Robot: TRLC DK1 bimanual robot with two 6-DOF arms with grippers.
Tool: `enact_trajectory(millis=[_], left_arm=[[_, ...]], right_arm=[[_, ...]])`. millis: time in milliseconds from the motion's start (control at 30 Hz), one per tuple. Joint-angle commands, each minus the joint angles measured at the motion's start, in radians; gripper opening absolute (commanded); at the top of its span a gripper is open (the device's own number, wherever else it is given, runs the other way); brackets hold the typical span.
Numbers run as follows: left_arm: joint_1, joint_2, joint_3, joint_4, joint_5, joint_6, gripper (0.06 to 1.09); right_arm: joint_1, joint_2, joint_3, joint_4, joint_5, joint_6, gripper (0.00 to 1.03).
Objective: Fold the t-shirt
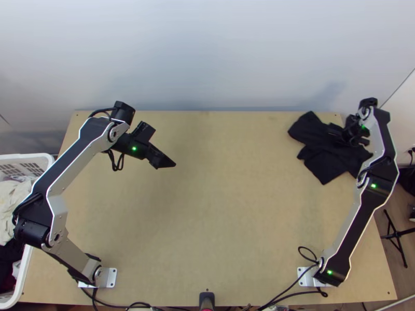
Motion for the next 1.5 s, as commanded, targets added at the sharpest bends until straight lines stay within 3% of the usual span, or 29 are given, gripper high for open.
enact_trajectory(millis=[0, 133, 367, 633, 700, 767, 800, 833, 900, 967, 1100, 1167, 1333, 1467], left_arm=[[0.015, -0.01, 0.006, -0.051, 0.002, 0.053, 1.04], [0.032, -0.01, 0.003, -0.085, 0.003, 0.096, 1.04], [0.06, -0.008, -0.026, -0.123, 0.005, 0.161, 1.04], [0.077, -0.007, -0.044, -0.126, 0.008, 0.175, 1.04], [0.081, -0.01, -0.044, -0.126, 0.008, 0.175, 1.04], [0.088, -0.014, -0.047, -0.128, 0.008, 0.174, 1.04], [0.091, -0.019, -0.05, -0.128, 0.008, 0.172, 1.04], [0.092, -0.025, -0.053, -0.126, 0.009, 0.172, 1.04], [0.094, -0.048, -0.063, -0.117, 0.014, 0.166, 1.04], [0.091, -0.09, -0.098, -0.062, 0.014, 0.149, 1.04], [0.089, -0.226, -0.25, 0.144, -0.024, 0.074, 1.04], [0.104, -0.289, -0.328, 0.231, -0.1, 0.069, 1.04], [0.173, -0.491, -0.567, 0.524, -0.282, 0.036, 1.04], [0.183, -0.702, -0.79, 0.773, -0.457, 0.048, 1.04]], right_arm=[[-0.049, -0.048, -0.046, -0.05, 0.072, 0.115, 0.03], [-0.057, -0.076, -0.088, -0.05, 0.136, 0.136, 0.03], [-0.032, -0.119, -0.069, -0.043, 0.119, 0.127, 0.03], [-0.001, -0.236, -0.028, 0.013, -0.055, 0.127, 0.05], [0.014, -0.265, -0.02, 0.011, -0.106, 0.125, 0.24], [0.026, -0.298, -0.019, -0.004, -0.154, 0.104, 0.58], [0.032, -0.318, -0.02, -0.02, -0.177, 0.084, 0.84], [0.037, -0.34, -0.022, -0.033, -0.195, 0.078, 1.0], [0.04, -0.401, -0.048, -0.039, -0.293, 0.053, 1.0], [0.046, -0.478, -0.098, -0.027, -0.332, 0.033, 1.0], [0.071, -0.753, -0.364, 0.227, -0.309, 0.016, 0.99], [0.1, -0.903, -0.508, 0.347, -0.223, 0.001, 0.99], [0.219, -1.285, -0.936, 0.682, -0.152, -0.05, 0.97], [0.341, -1.602, -1.313, 0.987, 0.011, -0.129, 0.96]])
